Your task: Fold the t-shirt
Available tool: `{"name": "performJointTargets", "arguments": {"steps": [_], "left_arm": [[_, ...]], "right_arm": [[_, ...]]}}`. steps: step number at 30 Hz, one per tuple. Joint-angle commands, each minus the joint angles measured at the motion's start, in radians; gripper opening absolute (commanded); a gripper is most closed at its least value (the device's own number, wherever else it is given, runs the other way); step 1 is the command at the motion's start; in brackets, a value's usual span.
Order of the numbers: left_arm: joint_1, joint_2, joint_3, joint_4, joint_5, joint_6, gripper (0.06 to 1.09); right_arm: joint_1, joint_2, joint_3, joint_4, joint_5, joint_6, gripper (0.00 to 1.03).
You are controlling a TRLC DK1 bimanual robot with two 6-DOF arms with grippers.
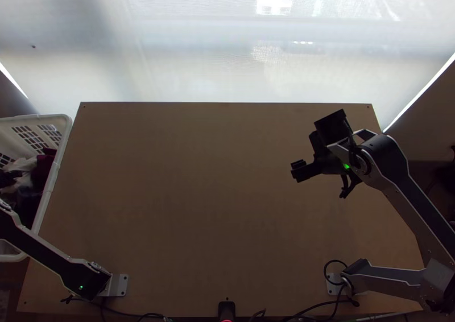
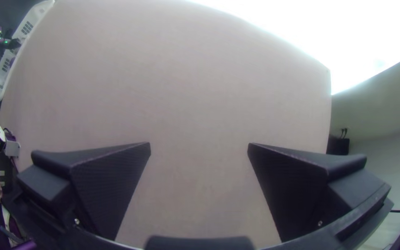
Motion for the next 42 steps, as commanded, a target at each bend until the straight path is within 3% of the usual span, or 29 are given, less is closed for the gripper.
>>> {"name": "performJointTargets", "arguments": {"steps": [1,7,13,26,35,42], "left_arm": [[-0.011,-0.157,-0.004,-0.183,0.130,-0.029,0.10],[-0.048,-0.318,-0.003,-0.267,0.165,-0.049,0.10],[-0.101,-0.482,-0.035,-0.480,0.297,-0.056,0.10],[-0.295,-0.789,-0.122,-0.605,0.359,-0.044,0.10],[-0.574,-1.077,-0.464,-0.606,0.369,-0.021,0.10],[-0.954,-1.211,-0.670,-0.569,0.371,-0.093,0.10]], "right_arm": [[0.000,0.009,0.009,0.011,-0.003,-0.001,0.98],[0.000,0.026,0.048,0.014,-0.003,-0.002,0.98],[0.000,0.026,0.048,0.014,-0.003,-0.010,0.98],[-0.019,0.024,0.049,0.012,-0.003,-0.024,0.98],[-0.031,0.006,-0.035,0.011,-0.001,-0.028,0.98],[-0.094,-0.037,-0.104,0.011,-0.001,-0.028,0.98]]}}
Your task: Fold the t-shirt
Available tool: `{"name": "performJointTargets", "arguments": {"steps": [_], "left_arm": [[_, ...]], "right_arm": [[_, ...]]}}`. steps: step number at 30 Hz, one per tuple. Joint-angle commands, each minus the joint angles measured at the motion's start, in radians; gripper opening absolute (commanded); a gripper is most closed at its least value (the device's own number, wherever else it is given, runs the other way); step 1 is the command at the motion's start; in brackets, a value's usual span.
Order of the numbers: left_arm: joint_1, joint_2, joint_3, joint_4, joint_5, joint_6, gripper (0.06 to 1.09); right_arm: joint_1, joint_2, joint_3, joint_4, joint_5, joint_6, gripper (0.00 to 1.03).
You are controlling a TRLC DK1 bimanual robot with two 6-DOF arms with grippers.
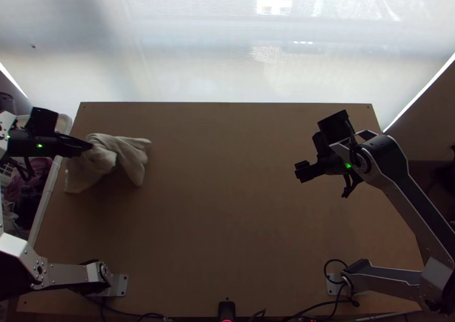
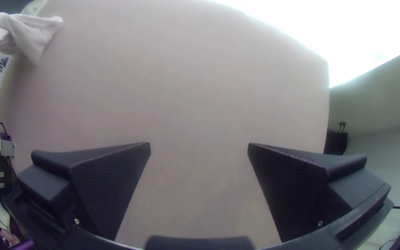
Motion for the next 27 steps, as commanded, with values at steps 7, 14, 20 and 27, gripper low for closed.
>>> {"name": "performJointTargets", "arguments": {"steps": [7,14,20,27], "left_arm": [[-0.703,-0.142,-0.287,0.193,-0.004,-0.209,0.10],[-0.999,-0.022,-0.298,0.379,-0.038,-0.336,0.10],[-1.136,0.168,-0.177,0.504,-0.042,-0.437,0.10],[-1.327,0.410,0.128,0.530,-0.069,-0.523,0.10]], "right_arm": [[-0.167,-0.118,-0.155,-0.001,0.000,-0.010,0.98],[-0.281,-0.245,-0.282,-0.010,0.000,-0.013,0.98],[-0.367,-0.345,-0.360,-0.029,-0.023,-0.013,0.98],[-0.416,-0.394,-0.425,-0.029,-0.025,-0.019,0.98]]}}
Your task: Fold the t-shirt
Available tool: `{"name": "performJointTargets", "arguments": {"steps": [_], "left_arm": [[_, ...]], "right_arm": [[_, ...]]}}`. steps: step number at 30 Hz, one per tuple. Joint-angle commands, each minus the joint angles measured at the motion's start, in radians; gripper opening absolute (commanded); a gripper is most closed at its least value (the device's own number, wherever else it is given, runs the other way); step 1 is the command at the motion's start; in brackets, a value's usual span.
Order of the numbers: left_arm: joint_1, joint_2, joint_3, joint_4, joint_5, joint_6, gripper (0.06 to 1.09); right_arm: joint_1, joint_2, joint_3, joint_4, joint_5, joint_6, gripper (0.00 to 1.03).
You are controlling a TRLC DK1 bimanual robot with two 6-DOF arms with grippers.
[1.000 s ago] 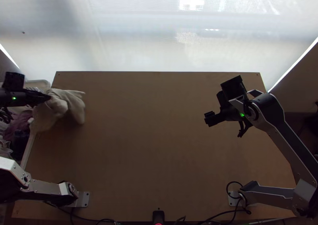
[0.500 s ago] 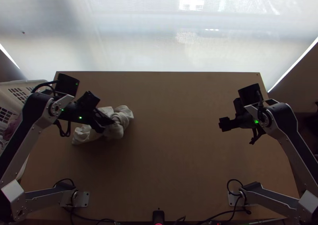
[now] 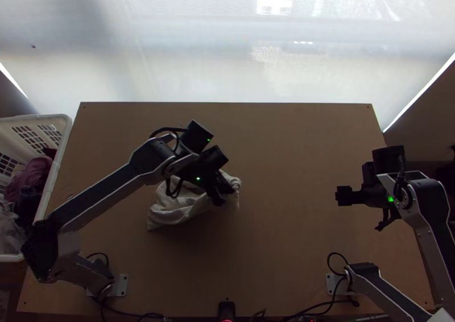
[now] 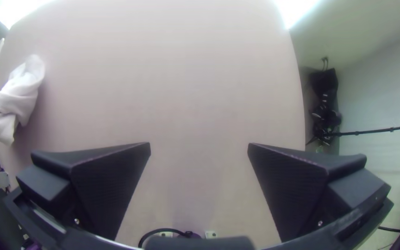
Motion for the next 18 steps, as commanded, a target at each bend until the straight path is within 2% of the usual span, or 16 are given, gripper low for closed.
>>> {"name": "performJointTargets", "arguments": {"steps": [1,6,8,9,10,12,18], "left_arm": [[-0.207,0.233,0.257,0.046,-0.024,-0.079,0.10],[-0.311,0.329,0.336,0.051,-0.024,-0.089,0.11],[-0.351,0.357,0.340,0.055,-0.024,-0.086,0.22],[-0.365,0.366,0.342,0.055,-0.025,-0.071,0.36],[-0.376,0.371,0.345,0.055,-0.025,-0.063,0.54],[-0.380,0.371,0.354,0.055,-0.025,-0.062,1.05],[-0.342,0.282,0.359,0.037,-0.048,0.006,1.04]], "right_arm": [[-0.065,-0.058,-0.075,0.001,-0.005,-0.006,0.98],[-0.123,-0.054,-0.085,0.007,-0.005,-0.027,0.98],[-0.134,-0.057,-0.088,0.007,-0.005,-0.027,0.98],[-0.136,-0.058,-0.089,0.007,-0.005,-0.027,0.98],[-0.139,-0.062,-0.092,0.007,-0.005,-0.027,0.98],[-0.150,-0.068,-0.094,0.007,-0.005,-0.031,0.98],[-0.156,-0.069,-0.091,0.005,-0.005,-0.035,0.98]]}}
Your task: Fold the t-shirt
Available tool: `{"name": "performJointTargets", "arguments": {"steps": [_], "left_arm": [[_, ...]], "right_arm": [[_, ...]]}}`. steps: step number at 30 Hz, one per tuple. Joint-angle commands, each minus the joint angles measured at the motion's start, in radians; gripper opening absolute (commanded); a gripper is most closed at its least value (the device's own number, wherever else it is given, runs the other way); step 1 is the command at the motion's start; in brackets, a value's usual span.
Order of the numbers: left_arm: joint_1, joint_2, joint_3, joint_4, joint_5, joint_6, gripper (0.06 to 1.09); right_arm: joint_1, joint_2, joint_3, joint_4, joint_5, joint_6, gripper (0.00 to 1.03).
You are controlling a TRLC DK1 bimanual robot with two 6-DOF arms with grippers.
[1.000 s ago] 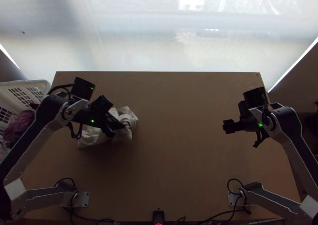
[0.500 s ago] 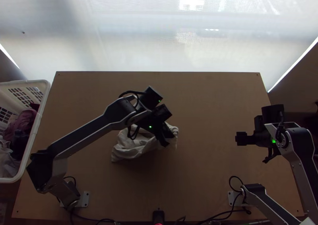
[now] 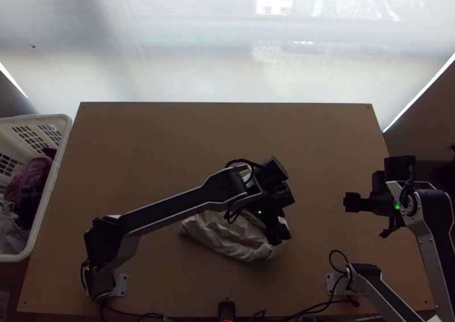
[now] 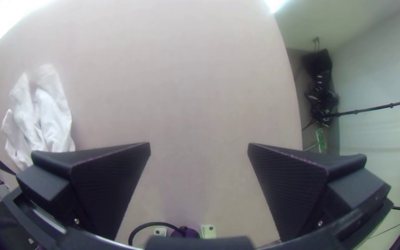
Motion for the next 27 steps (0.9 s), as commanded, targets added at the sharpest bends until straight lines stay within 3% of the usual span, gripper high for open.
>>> {"name": "performJointTargets", "arguments": {"steps": [1,6,13,18,20,27], "left_arm": [[0.017,-0.062,0.019,-0.027,-0.018,0.054,1.04],[0.139,-0.205,-0.087,-0.074,-0.061,0.131,1.04],[0.330,-0.440,-0.435,-0.008,-0.265,0.183,1.04],[0.409,-0.561,-0.631,0.033,-0.300,0.189,1.04],[0.416,-0.595,-0.714,0.056,-0.365,0.203,1.04],[0.429,-0.685,-0.843,0.070,-0.388,0.218,1.04]], "right_arm": [[-0.017,-0.005,0.000,0.001,0.002,-0.004,0.98],[0.058,0.003,0.017,-0.016,-0.019,0.005,0.98],[0.275,0.065,0.095,-0.119,-0.140,0.008,0.96],[0.390,0.154,0.175,-0.133,-0.186,0.010,0.96],[0.420,0.210,0.215,-0.131,-0.229,0.017,0.96],[0.578,0.381,0.256,-0.073,-0.246,0.020,0.96]]}}
